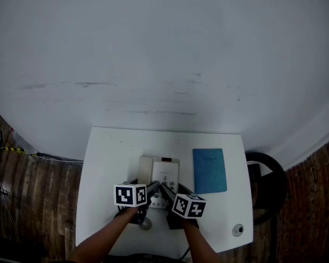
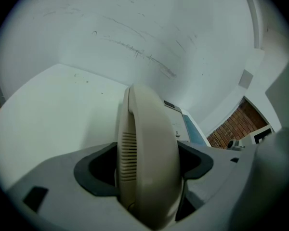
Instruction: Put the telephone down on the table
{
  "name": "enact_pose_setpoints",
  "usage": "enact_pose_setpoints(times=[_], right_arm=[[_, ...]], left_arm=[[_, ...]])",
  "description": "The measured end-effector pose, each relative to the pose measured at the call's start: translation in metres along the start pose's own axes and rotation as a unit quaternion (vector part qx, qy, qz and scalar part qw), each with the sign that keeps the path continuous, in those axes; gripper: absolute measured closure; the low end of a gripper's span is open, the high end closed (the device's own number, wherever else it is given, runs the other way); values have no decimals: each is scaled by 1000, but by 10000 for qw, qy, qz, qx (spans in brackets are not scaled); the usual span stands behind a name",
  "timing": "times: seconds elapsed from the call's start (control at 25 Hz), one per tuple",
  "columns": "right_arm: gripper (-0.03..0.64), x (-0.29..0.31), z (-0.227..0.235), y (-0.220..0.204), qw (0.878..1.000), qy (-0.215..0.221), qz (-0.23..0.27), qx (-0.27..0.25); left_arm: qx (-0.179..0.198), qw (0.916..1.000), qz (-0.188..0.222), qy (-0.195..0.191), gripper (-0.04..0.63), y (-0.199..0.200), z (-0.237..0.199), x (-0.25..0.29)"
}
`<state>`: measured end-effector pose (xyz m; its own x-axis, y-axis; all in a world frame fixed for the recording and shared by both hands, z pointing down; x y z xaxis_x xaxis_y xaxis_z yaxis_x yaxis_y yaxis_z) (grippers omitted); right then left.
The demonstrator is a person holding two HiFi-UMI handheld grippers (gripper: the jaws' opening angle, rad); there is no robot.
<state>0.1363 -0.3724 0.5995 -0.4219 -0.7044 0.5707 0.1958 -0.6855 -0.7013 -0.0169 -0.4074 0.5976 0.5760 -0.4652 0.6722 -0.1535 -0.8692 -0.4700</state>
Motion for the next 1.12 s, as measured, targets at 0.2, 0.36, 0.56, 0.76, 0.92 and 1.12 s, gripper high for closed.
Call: enact_pose_setpoints(times=[0.2,0.36,0.56,0.76,0.92,1.12], right_arm=[[319,-1,3,0,9999,85,-19,49],[337,-8,4,2,10000,35,47,4],[391,-23,4,11,9996,-70,230,-140],[422,-45,-6,23,9979,-34,481,-435],[461,-64,-14,33,9952,12,634,-740],[496,-89,-22,45,9904,48,871,-1076]], left_arm=[[90,10000,20,16,230,-1,0,-1],[391,9989,193,173,230,-2,2,-10],[482,9974,504,183,230,3,11,-28],[691,9940,822,202,232,6,22,-51],[807,9898,1175,62,236,9,36,-71],[1168,9793,1651,-104,385,10,65,-97]])
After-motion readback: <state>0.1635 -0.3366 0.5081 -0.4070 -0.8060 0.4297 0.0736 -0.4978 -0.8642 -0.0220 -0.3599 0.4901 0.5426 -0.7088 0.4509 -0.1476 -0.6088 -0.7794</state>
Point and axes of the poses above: the fingertips, and each gripper's own axes: x forward along the fingers, z to its right, y out of its top, the point moved 7 cm from there along -x, backward along the fingers, and after that the axes turned 8 degrees about -x, right-handed, at the moved point
